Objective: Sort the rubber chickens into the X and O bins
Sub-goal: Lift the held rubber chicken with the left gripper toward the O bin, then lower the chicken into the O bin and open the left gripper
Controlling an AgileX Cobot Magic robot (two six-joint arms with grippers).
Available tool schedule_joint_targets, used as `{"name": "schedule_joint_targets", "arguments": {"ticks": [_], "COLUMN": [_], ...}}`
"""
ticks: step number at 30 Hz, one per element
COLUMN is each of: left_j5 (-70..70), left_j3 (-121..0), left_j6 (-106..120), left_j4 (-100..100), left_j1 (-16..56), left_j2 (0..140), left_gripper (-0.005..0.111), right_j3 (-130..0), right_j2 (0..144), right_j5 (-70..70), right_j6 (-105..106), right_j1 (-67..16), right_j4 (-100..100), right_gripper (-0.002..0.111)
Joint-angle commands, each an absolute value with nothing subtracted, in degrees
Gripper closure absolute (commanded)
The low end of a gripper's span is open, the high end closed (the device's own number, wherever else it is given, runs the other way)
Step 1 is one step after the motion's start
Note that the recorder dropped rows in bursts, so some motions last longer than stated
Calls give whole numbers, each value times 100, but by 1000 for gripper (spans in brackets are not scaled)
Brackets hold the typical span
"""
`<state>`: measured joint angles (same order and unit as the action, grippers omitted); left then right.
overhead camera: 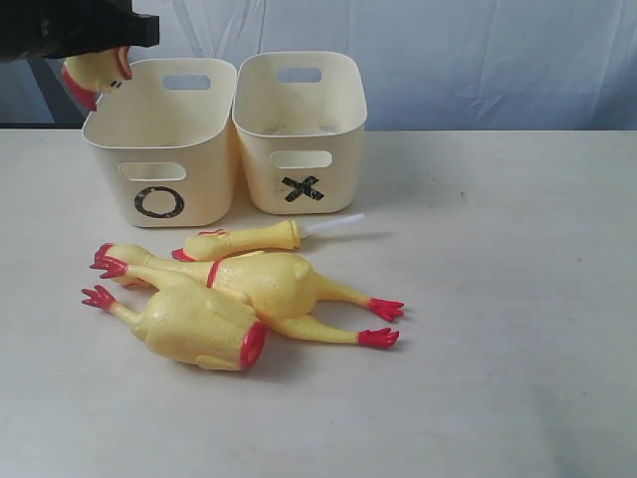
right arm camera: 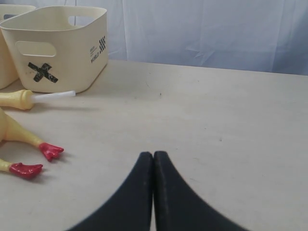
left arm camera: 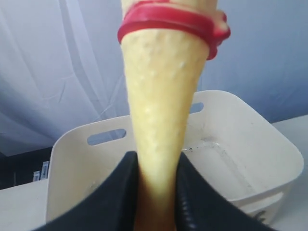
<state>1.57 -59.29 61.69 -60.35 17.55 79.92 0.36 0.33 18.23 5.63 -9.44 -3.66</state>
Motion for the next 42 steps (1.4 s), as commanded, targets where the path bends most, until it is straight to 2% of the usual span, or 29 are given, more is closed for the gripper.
{"name": "schedule_joint_targets", "arguments": {"ticks": [1,8,11,19,21,35,42], "left_j5": [-553,-1361,-1793,-2328,-2578,-5028,-5622], "left_j3": [-5949,-5949,-5949,-6235,-6353,-7696,-8045], "left_j6": [5865,5865,5694,1458,892,665,364], "left_j4": [-5628,-5429,-4712,-554,-45,827,1332], "left_j1": [1553,1202,1128,1034,1034,1034,1034], "left_j2": [7964,7964,7964,7964,7964,8565,8901], "left_gripper": [107,107,107,107,107,107,107], "right_j3": [0,0,0,0,0,0,0], "right_j2": [0,0,0,0,0,0,0], "right_j5": [1752,1752,1752,1752,1752,1752,1752], "right_j6": [576,576,576,576,576,576,576], "right_j1": [-934,-934,-934,-934,-934,-934,-998], "right_j4": [-349,-349,-349,-349,-349,-349,-349], "right_gripper": [108,108,108,108,108,108,108]}}
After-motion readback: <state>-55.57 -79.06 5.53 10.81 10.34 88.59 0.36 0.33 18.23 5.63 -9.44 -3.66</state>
